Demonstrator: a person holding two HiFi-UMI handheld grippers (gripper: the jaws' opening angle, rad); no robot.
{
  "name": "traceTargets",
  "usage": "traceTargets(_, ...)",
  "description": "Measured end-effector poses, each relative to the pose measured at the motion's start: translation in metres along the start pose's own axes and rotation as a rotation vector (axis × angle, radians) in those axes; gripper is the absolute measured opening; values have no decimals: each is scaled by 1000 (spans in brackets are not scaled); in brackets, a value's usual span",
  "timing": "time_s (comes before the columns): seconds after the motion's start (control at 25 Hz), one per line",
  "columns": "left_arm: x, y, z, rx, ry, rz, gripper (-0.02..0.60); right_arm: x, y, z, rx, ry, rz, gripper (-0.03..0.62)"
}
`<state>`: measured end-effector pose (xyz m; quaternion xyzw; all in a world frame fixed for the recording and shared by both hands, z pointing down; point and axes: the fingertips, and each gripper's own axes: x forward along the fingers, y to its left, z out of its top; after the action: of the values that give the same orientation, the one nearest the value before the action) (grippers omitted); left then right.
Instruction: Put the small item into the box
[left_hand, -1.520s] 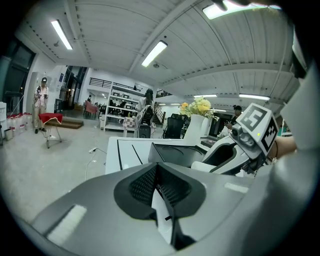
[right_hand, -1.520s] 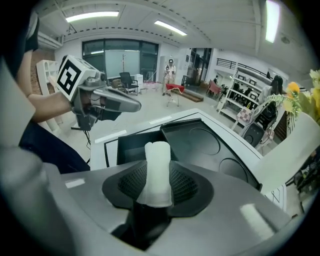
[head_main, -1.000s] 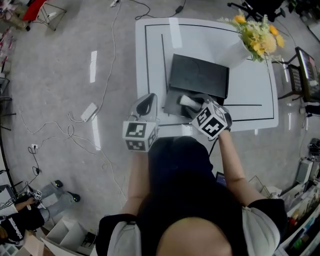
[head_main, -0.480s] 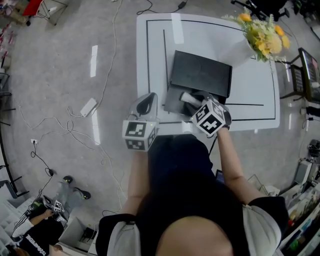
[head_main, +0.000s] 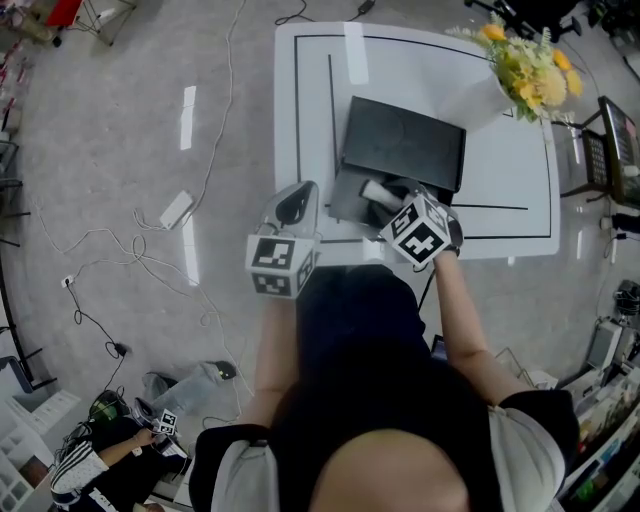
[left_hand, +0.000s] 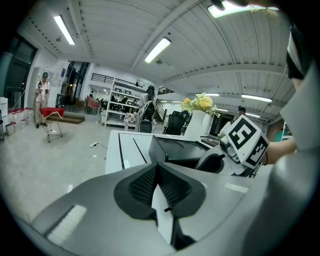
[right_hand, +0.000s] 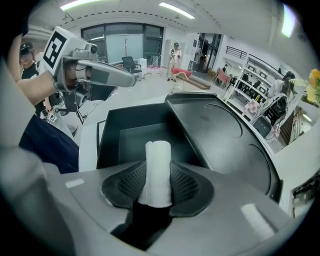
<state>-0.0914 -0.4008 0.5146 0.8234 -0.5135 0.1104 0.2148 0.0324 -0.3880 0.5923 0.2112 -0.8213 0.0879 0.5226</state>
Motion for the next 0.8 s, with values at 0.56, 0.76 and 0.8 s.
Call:
traceTargets(0.56, -4, -5, 5, 19, -8, -7, 11, -15, 0, 7, 40, -42, -7, 201)
traceTargets(0.76, -5, -8, 15, 37, -22, -10, 11, -31, -1, 14, 49, -78, -26, 201)
traceTargets(0.8, -5, -9, 18, 44, -27, -11, 11, -35, -1, 17, 51, -90, -32, 201)
